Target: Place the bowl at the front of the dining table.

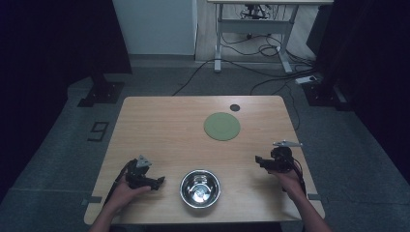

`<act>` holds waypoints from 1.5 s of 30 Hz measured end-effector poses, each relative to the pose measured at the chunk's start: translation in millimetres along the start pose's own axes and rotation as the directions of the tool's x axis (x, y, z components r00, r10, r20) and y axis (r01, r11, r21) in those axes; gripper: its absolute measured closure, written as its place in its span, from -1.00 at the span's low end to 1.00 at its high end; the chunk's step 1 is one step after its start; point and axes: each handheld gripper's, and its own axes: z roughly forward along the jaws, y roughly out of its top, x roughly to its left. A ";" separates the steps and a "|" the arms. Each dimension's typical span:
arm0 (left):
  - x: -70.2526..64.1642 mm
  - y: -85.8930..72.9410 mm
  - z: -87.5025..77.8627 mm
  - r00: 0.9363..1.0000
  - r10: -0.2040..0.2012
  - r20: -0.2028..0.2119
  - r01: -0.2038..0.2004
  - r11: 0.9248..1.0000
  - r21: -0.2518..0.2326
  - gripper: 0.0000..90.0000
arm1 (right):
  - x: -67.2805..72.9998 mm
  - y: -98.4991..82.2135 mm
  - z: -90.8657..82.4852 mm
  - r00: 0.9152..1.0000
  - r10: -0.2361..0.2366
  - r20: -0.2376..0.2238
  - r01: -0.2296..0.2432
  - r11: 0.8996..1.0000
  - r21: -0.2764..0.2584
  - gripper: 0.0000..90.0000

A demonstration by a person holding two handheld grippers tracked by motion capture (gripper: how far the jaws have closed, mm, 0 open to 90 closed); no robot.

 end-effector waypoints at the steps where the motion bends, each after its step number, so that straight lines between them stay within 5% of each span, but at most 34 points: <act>1: 0.0 0.0 0.0 1.000 0.000 0.000 0.000 1.000 0.000 -1.00 | 1.1 0.1 -0.3 1.000 -0.003 -0.003 0.003 1.000 -0.002 -0.46; 45: 0.0 0.0 0.0 1.000 0.000 0.000 0.000 1.000 0.000 -1.00 | 32.5 1.0 -1.2 0.993 -0.074 -0.096 0.074 0.997 -0.004 -0.39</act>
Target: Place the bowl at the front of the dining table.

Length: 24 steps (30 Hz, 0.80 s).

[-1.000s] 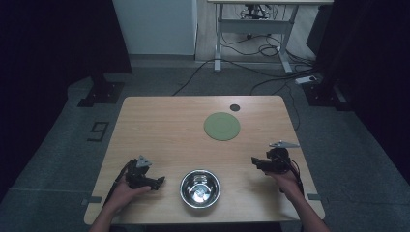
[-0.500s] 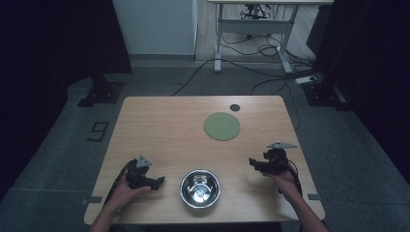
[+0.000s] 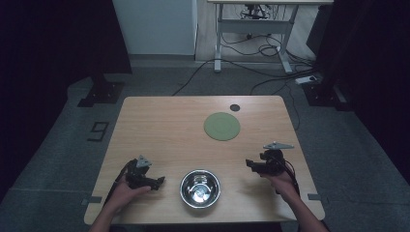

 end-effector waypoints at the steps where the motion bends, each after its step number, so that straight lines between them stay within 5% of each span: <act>1: 0.0 0.0 0.0 1.000 0.000 0.000 0.000 1.000 0.000 -1.00 | 0.7 0.1 0.1 1.000 -0.002 -0.002 0.002 1.000 0.000 -0.39; 24: 0.0 0.0 0.0 1.000 0.000 0.000 0.000 1.000 0.000 -1.00 | 13.8 2.0 4.3 0.999 -0.022 -0.041 0.022 1.000 0.007 -0.37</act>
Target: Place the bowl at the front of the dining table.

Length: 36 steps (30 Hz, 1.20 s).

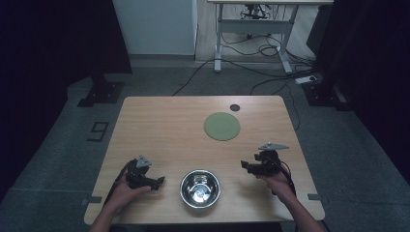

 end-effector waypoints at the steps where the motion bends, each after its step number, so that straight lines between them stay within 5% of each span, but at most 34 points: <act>1: 0.0 0.0 0.0 1.000 0.000 0.000 0.000 1.000 0.000 -1.00 | 0.5 0.2 0.1 1.000 -0.002 -0.003 0.002 1.000 0.000 -0.37; 36: 0.0 -0.1 0.1 1.000 0.000 0.000 0.000 1.000 -0.002 -1.00 | 38.5 17.3 0.6 0.993 -0.040 -0.114 0.039 0.999 -0.010 -0.37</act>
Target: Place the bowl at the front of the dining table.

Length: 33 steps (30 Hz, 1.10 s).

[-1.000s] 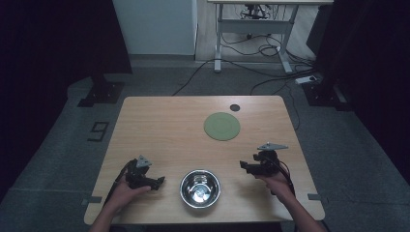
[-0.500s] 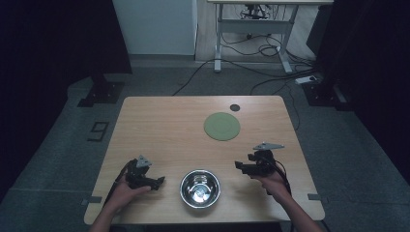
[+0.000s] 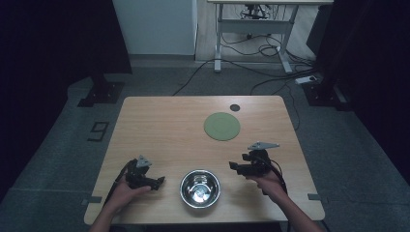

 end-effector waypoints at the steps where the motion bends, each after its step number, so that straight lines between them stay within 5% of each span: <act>1: 0.0 0.0 0.0 1.000 0.000 0.000 0.000 1.000 0.000 -1.00 | 1.4 0.7 1.1 1.000 -0.004 0.000 0.004 1.000 0.000 -0.37; 33: -0.1 0.0 0.0 1.000 0.000 0.000 0.000 1.000 0.000 -1.00 | 43.4 6.4 41.7 0.994 -0.073 -0.075 0.078 0.994 0.071 -0.37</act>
